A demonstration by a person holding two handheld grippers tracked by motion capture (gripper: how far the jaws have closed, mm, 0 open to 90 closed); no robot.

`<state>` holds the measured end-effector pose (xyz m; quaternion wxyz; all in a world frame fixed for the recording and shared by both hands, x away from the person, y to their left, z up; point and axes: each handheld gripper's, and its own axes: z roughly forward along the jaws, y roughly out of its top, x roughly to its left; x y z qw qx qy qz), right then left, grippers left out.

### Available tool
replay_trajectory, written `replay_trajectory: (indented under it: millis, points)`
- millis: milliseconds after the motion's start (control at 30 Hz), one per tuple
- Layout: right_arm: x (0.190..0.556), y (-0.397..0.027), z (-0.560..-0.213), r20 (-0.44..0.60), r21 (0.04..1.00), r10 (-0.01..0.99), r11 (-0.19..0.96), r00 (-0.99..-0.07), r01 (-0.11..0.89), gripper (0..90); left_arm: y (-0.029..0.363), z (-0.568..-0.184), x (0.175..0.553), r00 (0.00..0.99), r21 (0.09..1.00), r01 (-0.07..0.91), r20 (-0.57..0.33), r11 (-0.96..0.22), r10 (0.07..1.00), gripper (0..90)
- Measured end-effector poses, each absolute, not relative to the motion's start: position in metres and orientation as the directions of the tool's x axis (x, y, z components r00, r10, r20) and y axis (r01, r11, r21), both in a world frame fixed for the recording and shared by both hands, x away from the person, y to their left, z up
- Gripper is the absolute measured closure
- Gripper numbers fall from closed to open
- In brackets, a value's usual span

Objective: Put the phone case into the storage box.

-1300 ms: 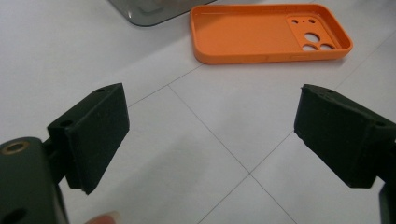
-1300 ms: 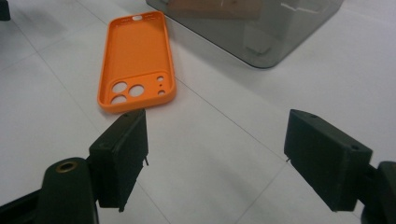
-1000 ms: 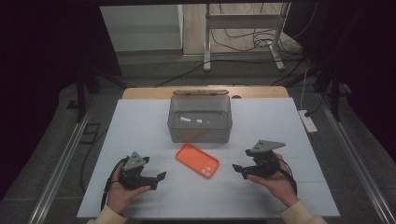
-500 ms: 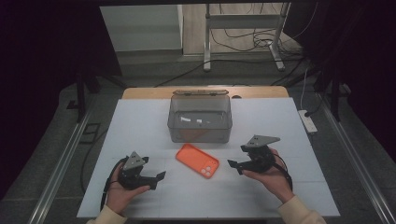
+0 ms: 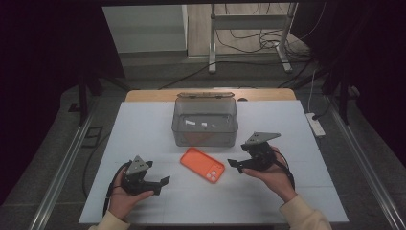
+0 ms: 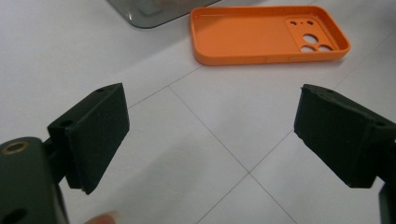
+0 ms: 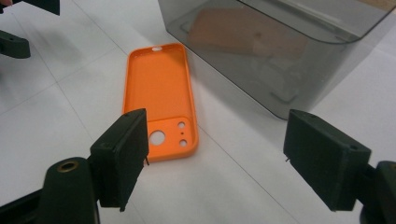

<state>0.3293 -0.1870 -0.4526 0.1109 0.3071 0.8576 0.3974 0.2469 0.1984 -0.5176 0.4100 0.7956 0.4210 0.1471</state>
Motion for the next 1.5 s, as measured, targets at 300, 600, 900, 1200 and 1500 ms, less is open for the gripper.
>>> replay_trajectory:
  millis: [300,600,900,1200,1500]
  points:
    - [0.332,-0.181,-0.447,0.052,0.750,0.605,0.502,-0.795,0.431,22.4,0.198,-0.517,0.247,0.602,0.778,0.549,-0.113,-0.307,0.790,10.5]
    - [0.336,-0.176,-0.446,0.047,0.728,0.610,0.522,-0.791,0.445,22.9,0.197,-0.517,0.247,0.606,0.778,0.545,-0.109,-0.312,0.788,10.5]
    - [0.339,-0.172,-0.442,0.032,0.706,0.607,0.549,-0.794,0.447,22.7,0.197,-0.517,0.246,0.606,0.778,0.545,-0.107,-0.313,0.788,10.6]
    - [0.343,-0.164,-0.438,0.032,0.672,0.608,0.574,-0.793,0.467,22.6,0.197,-0.517,0.246,0.607,0.778,0.544,-0.105,-0.315,0.788,10.6]
    - [0.346,-0.154,-0.438,0.034,0.641,0.604,0.598,-0.796,0.481,22.6,0.197,-0.517,0.246,0.607,0.778,0.543,-0.104,-0.315,0.788,10.6]
